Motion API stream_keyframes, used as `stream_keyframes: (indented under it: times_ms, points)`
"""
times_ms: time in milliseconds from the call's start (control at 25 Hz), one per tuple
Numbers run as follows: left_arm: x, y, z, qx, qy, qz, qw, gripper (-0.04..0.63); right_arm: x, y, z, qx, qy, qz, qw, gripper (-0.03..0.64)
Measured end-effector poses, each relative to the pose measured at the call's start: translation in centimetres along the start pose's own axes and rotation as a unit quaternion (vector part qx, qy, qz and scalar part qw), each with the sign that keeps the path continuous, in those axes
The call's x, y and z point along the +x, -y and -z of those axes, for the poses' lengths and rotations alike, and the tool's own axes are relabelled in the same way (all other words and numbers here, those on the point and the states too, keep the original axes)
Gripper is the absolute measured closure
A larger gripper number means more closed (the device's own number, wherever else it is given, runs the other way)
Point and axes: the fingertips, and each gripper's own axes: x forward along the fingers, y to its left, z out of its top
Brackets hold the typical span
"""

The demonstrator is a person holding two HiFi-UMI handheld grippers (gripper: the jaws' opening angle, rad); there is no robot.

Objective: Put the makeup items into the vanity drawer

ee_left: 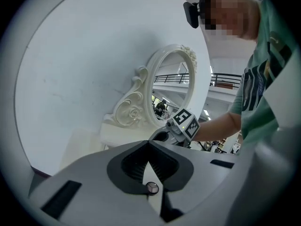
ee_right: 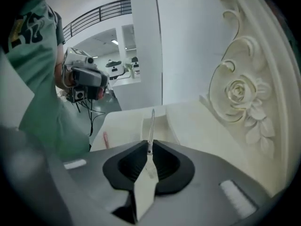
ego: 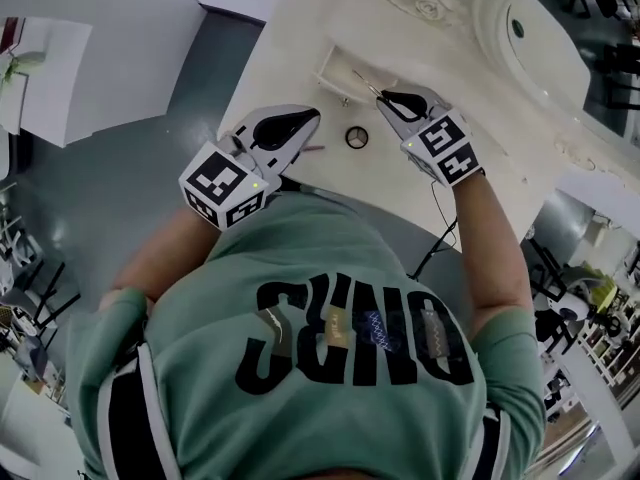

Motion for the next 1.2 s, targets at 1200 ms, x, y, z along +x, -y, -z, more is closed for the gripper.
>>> stream_keyframes:
  times_ms: [1200]
  points:
    - [1.8,-2.7,0.1,-0.027,-0.014,0.007,0.9995,0.592,4.5,1.1,2.2,-0.022,-0.098,-0.037,0.994,0.552]
